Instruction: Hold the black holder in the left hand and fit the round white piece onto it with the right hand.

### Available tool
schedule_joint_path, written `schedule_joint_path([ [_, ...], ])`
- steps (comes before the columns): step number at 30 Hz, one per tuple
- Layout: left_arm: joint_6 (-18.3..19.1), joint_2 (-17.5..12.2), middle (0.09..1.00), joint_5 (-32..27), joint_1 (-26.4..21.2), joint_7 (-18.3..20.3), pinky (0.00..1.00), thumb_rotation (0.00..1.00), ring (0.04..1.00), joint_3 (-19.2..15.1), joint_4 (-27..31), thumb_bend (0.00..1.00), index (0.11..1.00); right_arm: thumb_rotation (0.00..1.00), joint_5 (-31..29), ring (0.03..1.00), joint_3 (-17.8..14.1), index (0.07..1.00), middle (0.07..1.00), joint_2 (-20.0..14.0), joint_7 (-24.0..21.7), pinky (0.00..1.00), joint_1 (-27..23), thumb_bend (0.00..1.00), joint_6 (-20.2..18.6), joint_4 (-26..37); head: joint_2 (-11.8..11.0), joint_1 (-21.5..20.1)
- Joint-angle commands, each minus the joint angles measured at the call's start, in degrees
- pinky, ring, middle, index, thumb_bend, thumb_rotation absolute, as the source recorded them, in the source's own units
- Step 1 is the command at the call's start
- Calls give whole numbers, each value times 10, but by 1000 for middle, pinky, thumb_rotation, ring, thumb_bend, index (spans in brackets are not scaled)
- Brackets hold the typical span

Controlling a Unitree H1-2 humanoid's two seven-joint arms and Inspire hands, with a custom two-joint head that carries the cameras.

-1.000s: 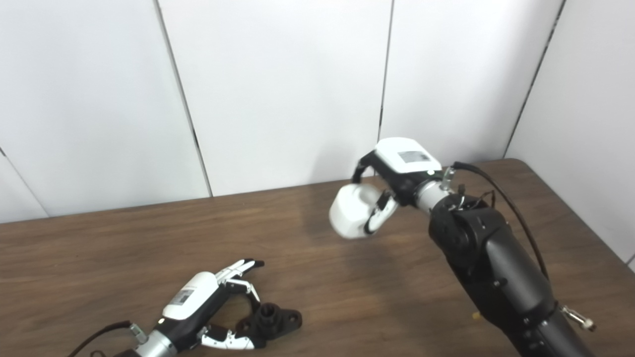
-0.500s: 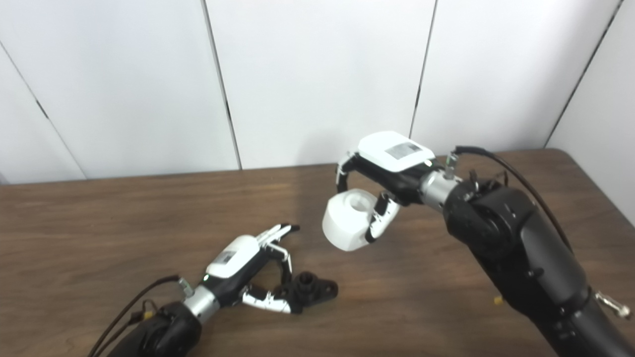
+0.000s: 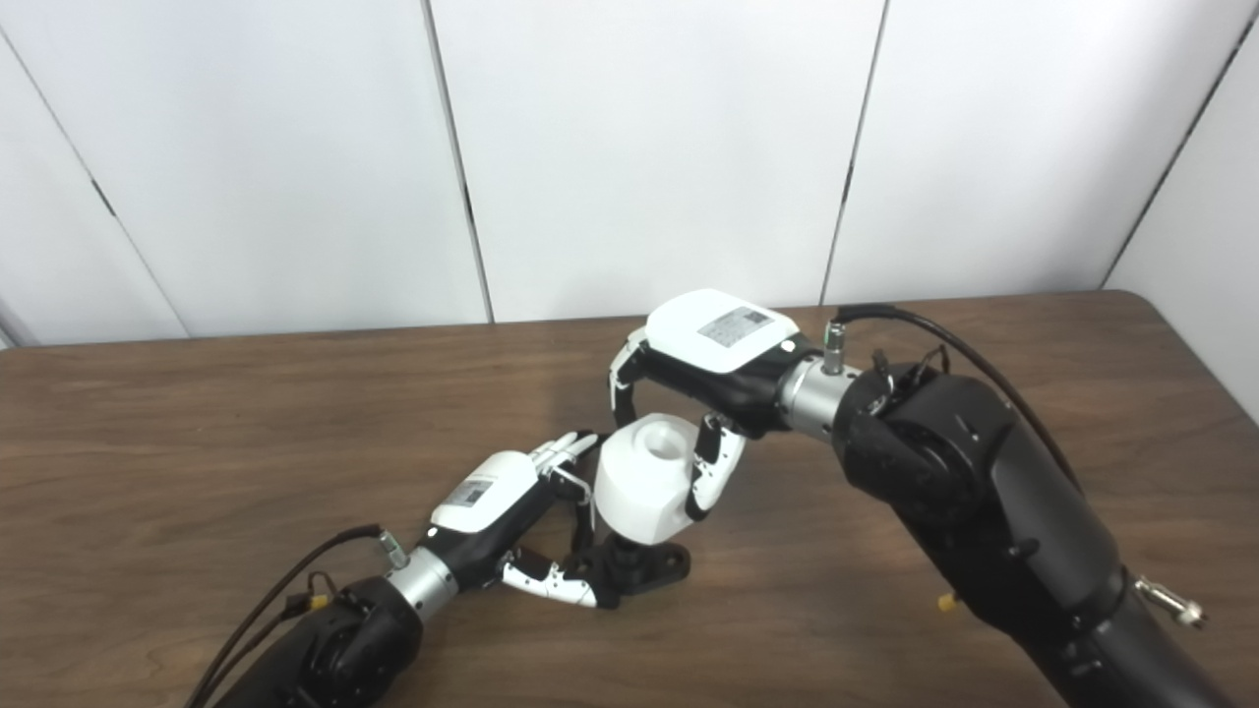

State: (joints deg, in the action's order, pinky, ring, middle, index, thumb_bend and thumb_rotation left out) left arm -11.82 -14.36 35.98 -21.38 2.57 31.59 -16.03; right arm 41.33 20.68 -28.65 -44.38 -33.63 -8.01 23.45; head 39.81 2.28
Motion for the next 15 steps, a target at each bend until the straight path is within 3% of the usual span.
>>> schedule_joint_path([
  [1, 42, 1, 977, 34, 23, 59, 966, 66, 1000, 30, -28, 524, 486, 144, -6, 851, -6, 480, 765, 0, 2, 701, -29, 527, 13, 9, 2, 0],
  [9, 50, 4, 976, 35, 22, 63, 978, 66, 1000, 32, -23, 524, 485, 140, -17, 810, -2, 480, 751, 8, 8, 680, -24, 527, 31, -9, 7, 2],
  [15, 62, 2, 980, 32, 22, 69, 978, 66, 1000, 36, -12, 524, 486, 142, -11, 838, 6, 480, 753, 10, 3, 688, -21, 527, 35, -13, 13, 4],
])
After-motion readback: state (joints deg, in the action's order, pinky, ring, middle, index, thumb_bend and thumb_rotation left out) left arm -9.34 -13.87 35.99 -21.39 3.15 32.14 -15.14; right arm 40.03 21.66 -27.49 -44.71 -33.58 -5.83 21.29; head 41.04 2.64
